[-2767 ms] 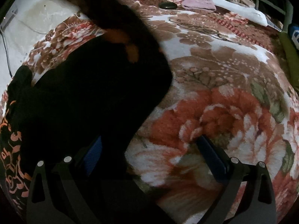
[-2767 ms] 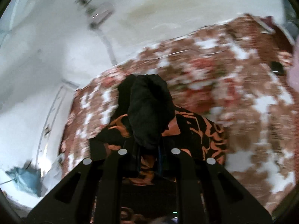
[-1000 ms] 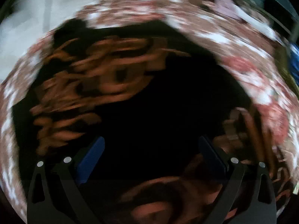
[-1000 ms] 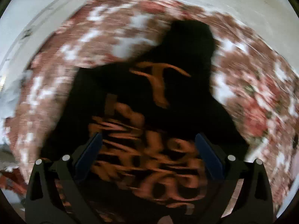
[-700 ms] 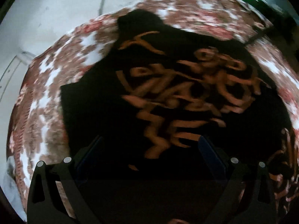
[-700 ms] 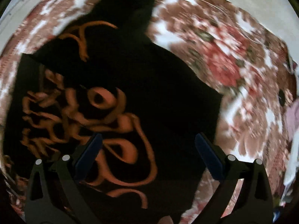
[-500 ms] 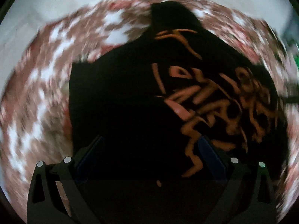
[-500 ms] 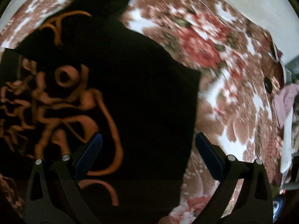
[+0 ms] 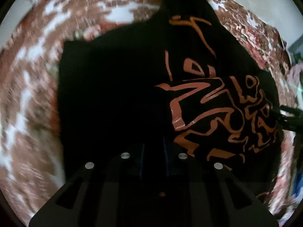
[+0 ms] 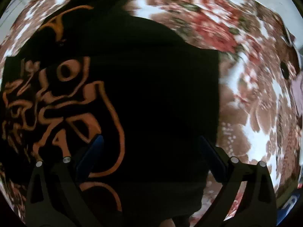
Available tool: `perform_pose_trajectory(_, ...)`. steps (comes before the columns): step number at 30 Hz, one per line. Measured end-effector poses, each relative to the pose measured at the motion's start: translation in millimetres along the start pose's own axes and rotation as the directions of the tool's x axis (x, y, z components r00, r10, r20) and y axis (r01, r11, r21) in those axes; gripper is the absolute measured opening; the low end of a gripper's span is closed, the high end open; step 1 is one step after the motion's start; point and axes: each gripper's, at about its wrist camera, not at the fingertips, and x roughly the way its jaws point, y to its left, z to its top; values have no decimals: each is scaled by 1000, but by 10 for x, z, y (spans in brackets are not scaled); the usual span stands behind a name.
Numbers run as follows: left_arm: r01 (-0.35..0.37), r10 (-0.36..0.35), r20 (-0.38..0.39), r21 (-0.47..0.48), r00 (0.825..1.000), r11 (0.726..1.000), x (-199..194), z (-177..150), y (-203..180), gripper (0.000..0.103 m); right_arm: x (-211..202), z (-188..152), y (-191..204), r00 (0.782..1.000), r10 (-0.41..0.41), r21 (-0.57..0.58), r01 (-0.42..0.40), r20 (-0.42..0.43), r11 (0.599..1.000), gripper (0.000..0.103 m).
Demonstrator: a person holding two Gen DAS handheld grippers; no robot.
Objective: Fold large clothes
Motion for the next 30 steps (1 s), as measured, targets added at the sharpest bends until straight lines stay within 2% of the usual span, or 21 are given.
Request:
perform_pose_trajectory(5,-40,39,43,10,998,999,-172,96,127,16,16,-36,254,999,-19,-106,22,31,994,98)
perform_pose_trajectory(8,-69,69,8,8,998,998,8,86,210,19,111,-49,232,1000,18,-73,-16,21,997,98)
perform_pose_trajectory(9,-81,81,-9,11,997,997,115,53,220,24,137,-60,223,1000,14,-68,-13,21,998,98)
perform_pose_trajectory(10,-101,101,-14,21,995,995,174,19,215,36,143,-68,221,1000,8,-69,-7,22,998,98)
perform_pose_trajectory(11,-138,138,4,33,990,990,214,-23,197,40,142,-77,219,1000,6,-69,-4,24,998,98)
perform_pose_trajectory(12,-160,159,27,39,987,986,200,-43,172,49,126,-80,215,1000,6,-62,-4,25,998,98)
perform_pose_trajectory(13,-173,172,42,40,984,984,167,-63,160,63,104,-81,212,1000,4,-54,-2,25,999,98)
perform_pose_trajectory(15,-180,175,92,46,980,983,4,-89,127,75,-8,-68,220,999,6,-32,-5,39,999,98)
perform_pose_trajectory(17,-179,171,141,51,975,983,-162,-101,84,78,-145,-55,257,997,31,-17,-30,71,999,98)
perform_pose_trajectory(20,-144,126,199,81,972,986,-393,-83,-92,82,-349,-6,417,991,66,-19,-64,116,998,98)
perform_pose_trajectory(23,-117,83,237,135,968,984,-447,-73,-374,85,-442,38,611,985,79,-40,-74,151,996,98)
perform_pose_trajectory(27,-81,51,193,150,980,985,-153,-124,-534,85,-287,46,800,990,61,-64,-53,124,997,98)
perform_pose_trajectory(30,-130,106,159,146,982,981,131,-208,-555,85,-124,-3,793,995,51,-43,-47,80,998,98)
